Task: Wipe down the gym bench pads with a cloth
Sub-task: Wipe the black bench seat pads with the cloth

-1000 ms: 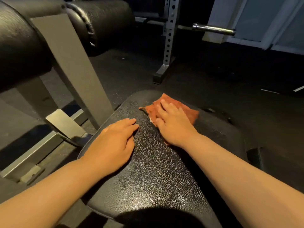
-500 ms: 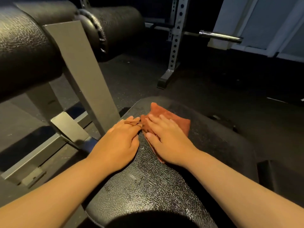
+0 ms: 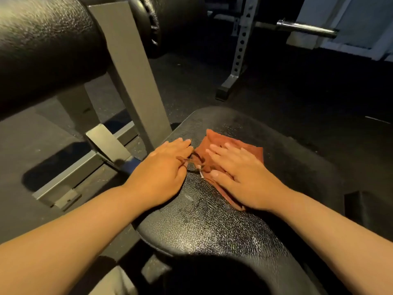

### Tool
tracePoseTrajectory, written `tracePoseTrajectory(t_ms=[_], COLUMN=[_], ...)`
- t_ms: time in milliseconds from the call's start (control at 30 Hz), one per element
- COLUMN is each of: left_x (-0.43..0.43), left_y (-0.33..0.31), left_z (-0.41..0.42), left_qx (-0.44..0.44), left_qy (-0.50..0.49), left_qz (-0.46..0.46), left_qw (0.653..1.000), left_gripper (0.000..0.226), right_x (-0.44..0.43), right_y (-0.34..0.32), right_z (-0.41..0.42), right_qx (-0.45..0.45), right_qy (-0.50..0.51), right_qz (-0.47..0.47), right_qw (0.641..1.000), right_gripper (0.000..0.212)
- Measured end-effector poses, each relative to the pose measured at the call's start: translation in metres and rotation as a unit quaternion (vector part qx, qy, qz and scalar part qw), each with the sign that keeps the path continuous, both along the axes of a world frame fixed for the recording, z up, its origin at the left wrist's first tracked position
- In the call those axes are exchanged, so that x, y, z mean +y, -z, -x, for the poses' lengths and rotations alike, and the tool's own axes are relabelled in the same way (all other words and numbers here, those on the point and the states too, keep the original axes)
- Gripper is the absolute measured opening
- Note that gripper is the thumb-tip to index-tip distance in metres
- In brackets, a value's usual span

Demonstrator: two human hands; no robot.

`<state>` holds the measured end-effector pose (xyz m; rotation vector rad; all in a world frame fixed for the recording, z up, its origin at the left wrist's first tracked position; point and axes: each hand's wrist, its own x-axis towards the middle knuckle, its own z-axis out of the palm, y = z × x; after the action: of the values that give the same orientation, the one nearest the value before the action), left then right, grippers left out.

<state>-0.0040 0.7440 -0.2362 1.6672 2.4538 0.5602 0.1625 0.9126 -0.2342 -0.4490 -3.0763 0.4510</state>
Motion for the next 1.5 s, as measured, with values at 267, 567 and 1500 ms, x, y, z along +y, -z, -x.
tracePoseTrajectory(t_ms=[267, 567, 1500], left_x=[-0.019, -0.018, 0.030], left_y=[0.004, 0.004, 0.004], left_z=[-0.013, -0.014, 0.012], left_qx=[0.045, 0.033, 0.037], left_qy=[-0.009, -0.020, -0.024], left_qz=[0.002, 0.003, -0.010], left_qw=[0.999, 0.999, 0.999], left_gripper=[0.066, 0.061, 0.053], right_x=[-0.055, 0.006, 0.010], right_y=[0.007, 0.003, 0.004], right_z=[0.004, 0.010, 0.053], right_qx=[0.037, -0.019, 0.004], right_qy=[0.065, 0.118, 0.060], right_qz=[-0.009, -0.042, -0.008], right_qw=[0.997, 0.992, 0.998], right_gripper=[0.072, 0.080, 0.064])
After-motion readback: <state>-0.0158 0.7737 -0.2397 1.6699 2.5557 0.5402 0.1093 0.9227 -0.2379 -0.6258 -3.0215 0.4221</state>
